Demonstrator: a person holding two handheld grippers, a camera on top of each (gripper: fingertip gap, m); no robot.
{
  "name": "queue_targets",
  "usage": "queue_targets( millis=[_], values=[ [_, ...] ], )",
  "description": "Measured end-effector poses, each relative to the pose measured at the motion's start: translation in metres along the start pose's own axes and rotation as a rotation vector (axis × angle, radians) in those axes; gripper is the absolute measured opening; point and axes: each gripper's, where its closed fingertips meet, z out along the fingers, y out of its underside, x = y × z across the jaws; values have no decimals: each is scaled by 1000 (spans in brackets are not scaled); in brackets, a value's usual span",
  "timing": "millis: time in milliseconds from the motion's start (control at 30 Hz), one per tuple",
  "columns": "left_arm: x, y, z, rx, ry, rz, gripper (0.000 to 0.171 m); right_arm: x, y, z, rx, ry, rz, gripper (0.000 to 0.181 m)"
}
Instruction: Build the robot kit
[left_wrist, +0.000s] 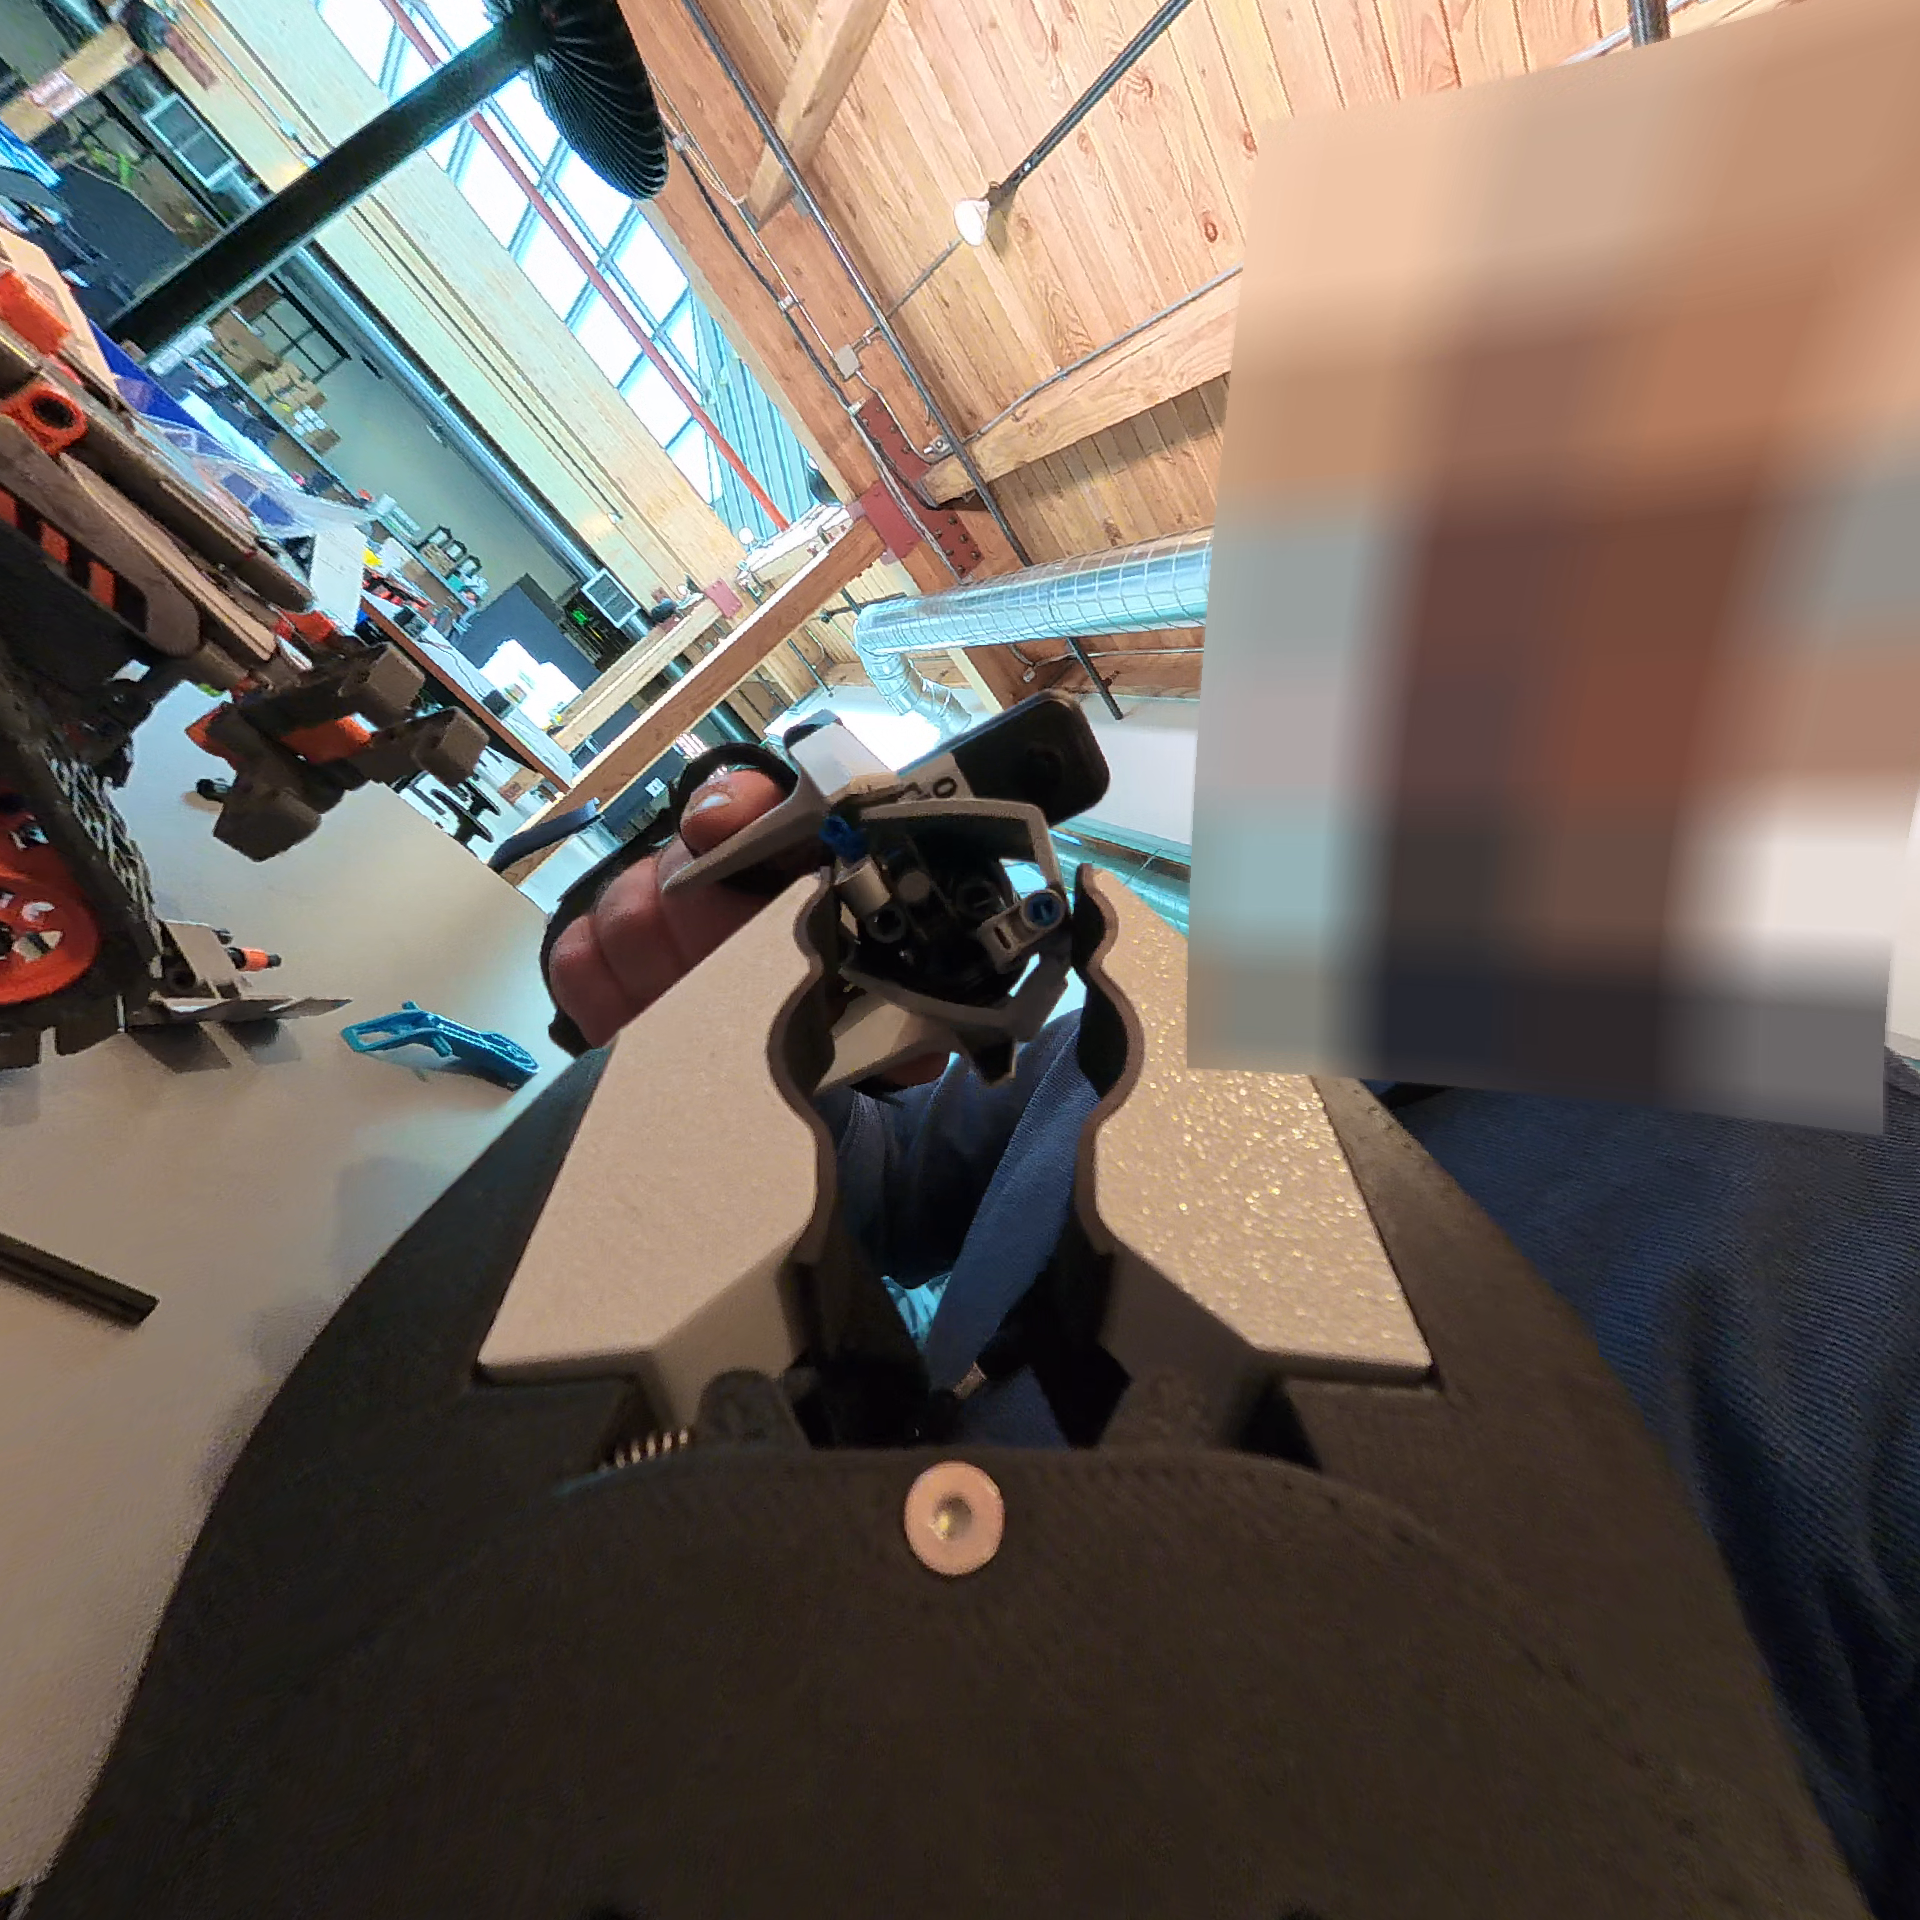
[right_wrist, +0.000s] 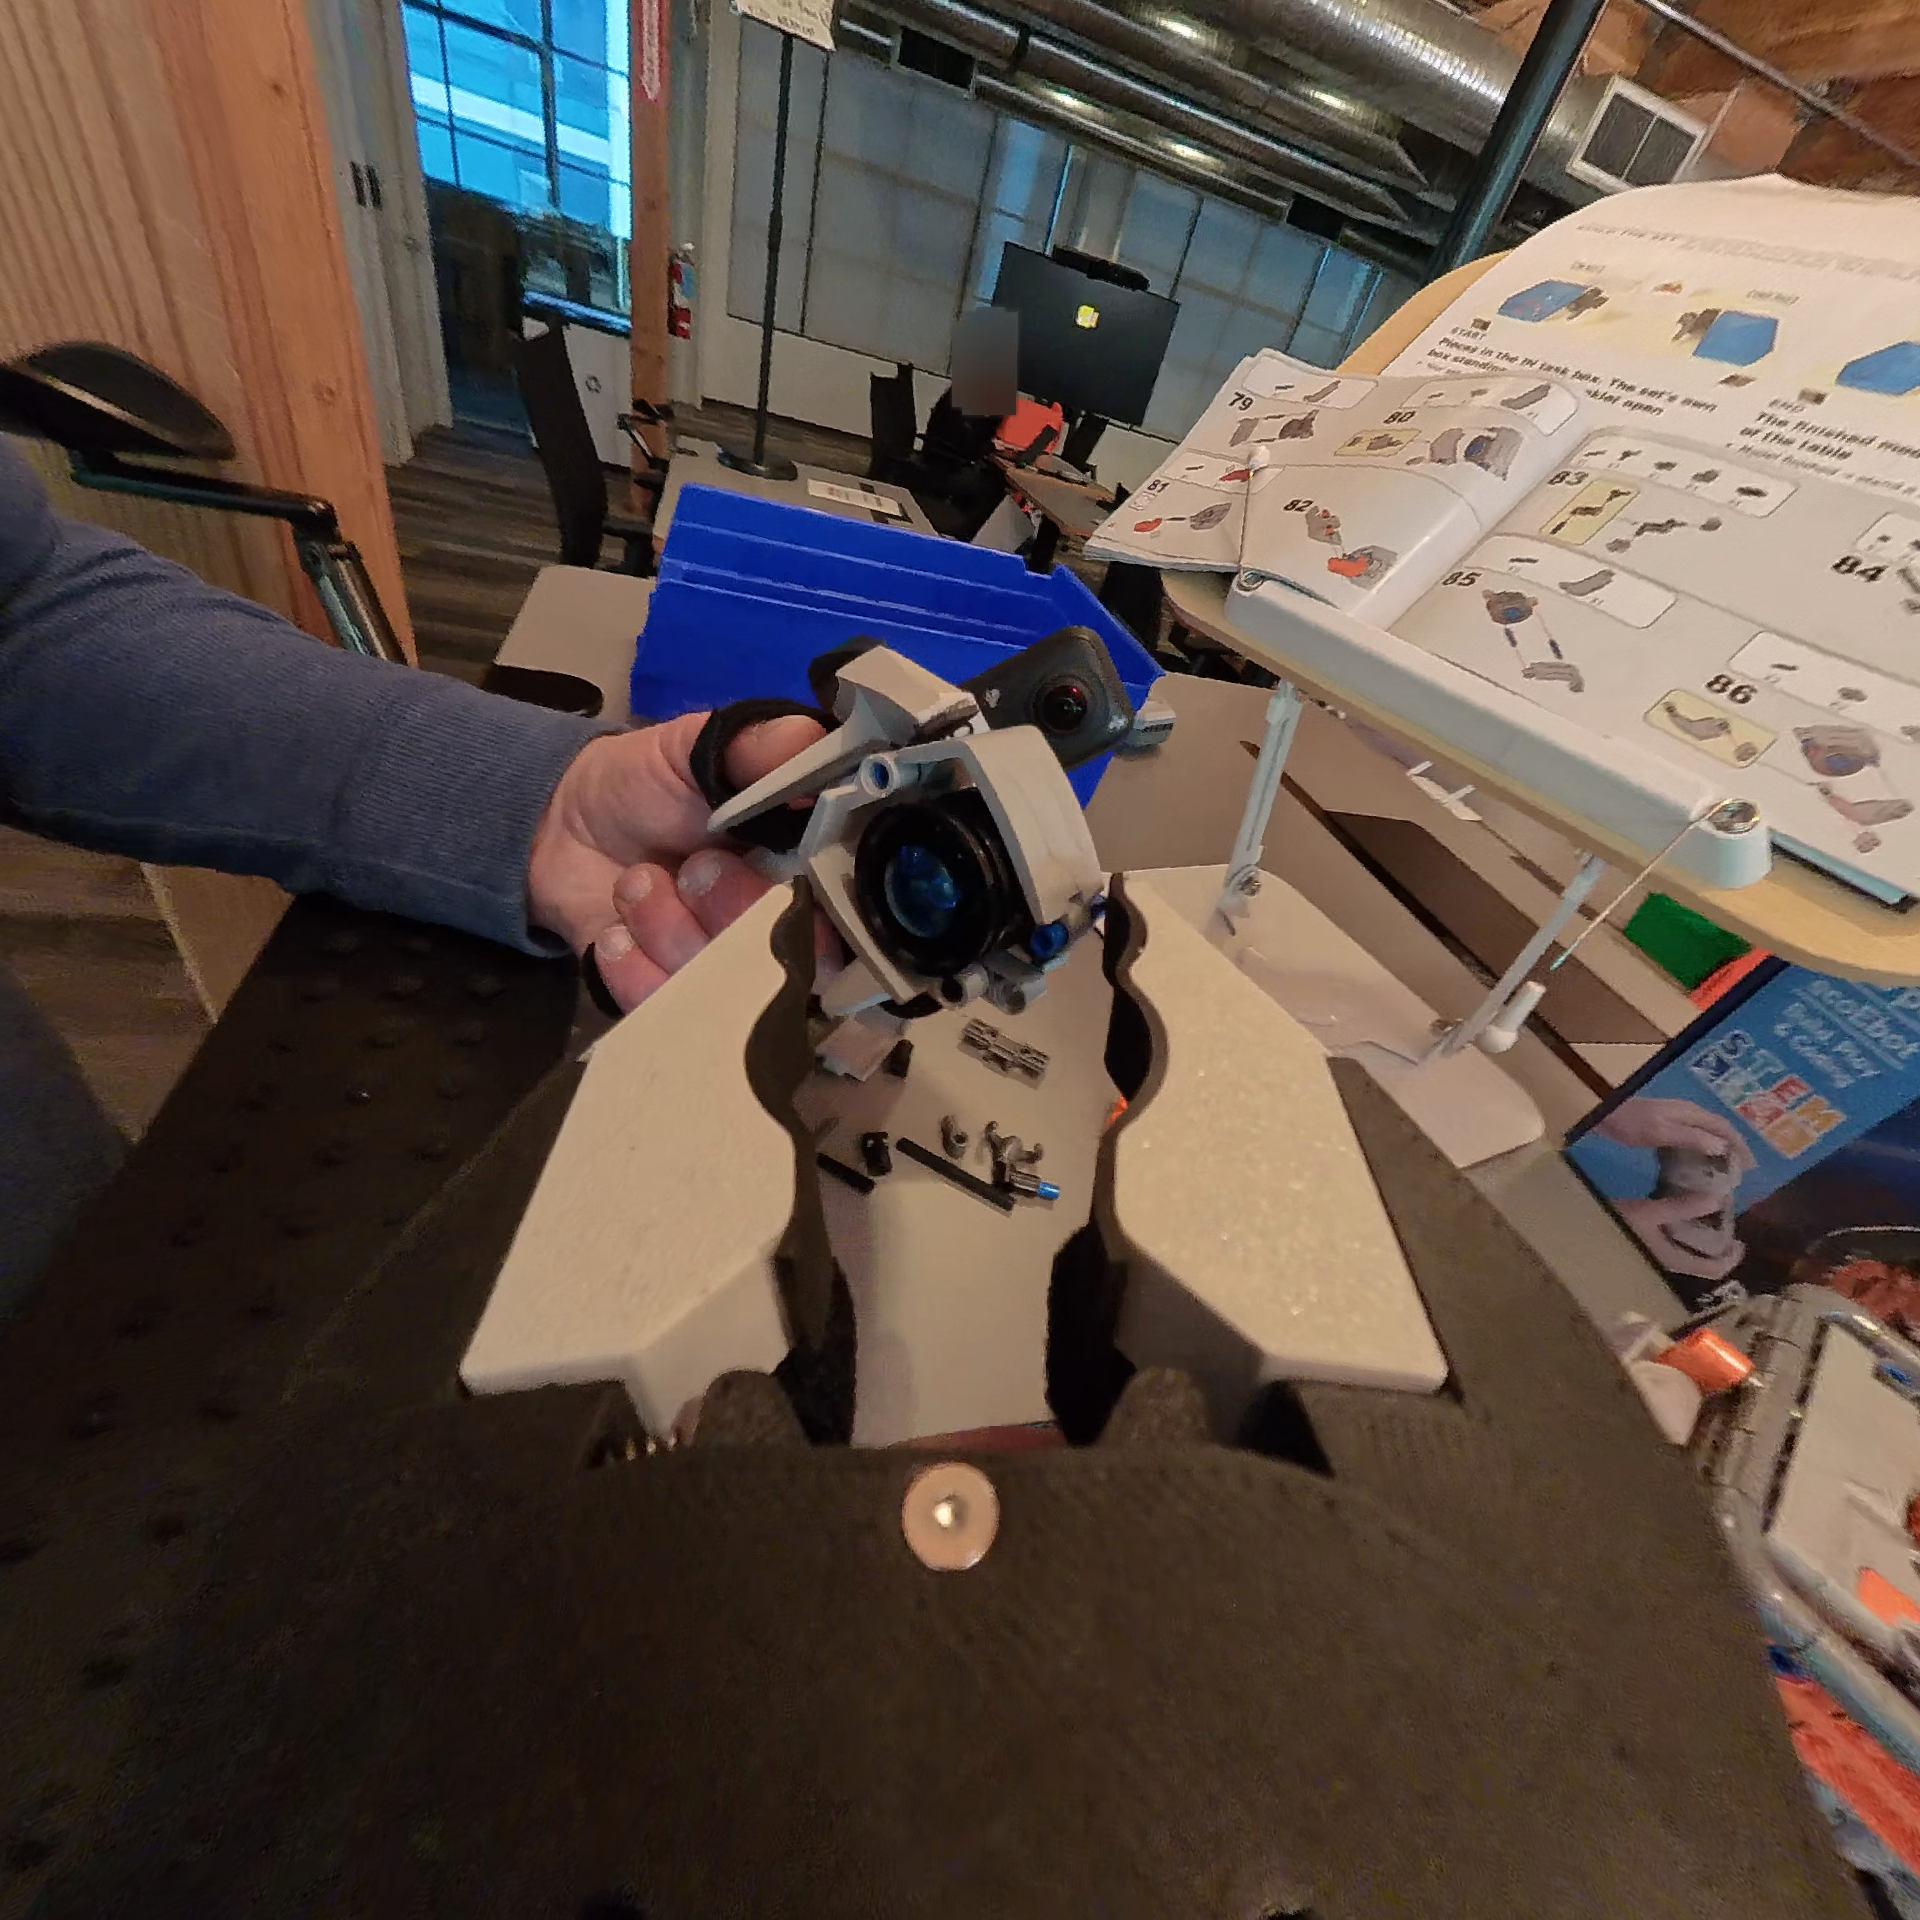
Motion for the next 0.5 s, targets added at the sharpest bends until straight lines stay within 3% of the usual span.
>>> queue_targets(
  millis=[300,500],
  values=[
    [6,10,6,-74,67,-40,41,-11,-3,0,42,-130,171,61],
    [2,4,5,-43,30,-27,42,-6,-1,0,49,-136,227,56]
  ],
)
